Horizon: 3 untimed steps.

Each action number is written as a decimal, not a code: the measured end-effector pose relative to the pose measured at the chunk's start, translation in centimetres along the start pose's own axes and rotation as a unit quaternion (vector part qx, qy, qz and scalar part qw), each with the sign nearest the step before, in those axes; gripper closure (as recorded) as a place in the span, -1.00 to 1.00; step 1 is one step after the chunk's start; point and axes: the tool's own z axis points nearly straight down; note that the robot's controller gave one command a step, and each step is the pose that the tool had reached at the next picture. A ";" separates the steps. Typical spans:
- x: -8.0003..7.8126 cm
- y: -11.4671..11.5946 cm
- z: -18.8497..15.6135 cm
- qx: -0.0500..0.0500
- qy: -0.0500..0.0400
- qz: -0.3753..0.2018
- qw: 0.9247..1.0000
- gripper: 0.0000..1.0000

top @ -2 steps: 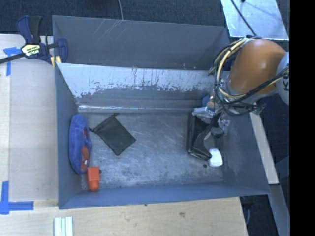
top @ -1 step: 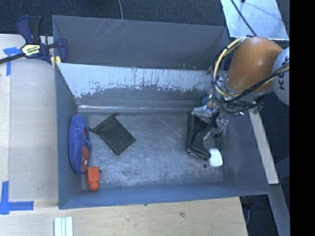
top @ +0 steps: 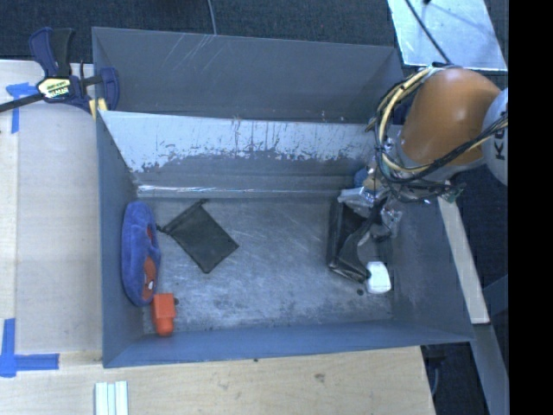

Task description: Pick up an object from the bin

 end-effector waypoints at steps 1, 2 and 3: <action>-0.4 0.1 0.0 0.001 0.005 0.018 1.000 1.00; -0.3 0.1 -0.1 0.002 0.003 0.015 1.000 1.00; 1.1 1.1 -9.1 -0.004 0.005 0.010 1.000 1.00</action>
Offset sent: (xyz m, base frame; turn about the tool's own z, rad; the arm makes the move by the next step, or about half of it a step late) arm -0.0044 0.0076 -0.0114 0.0355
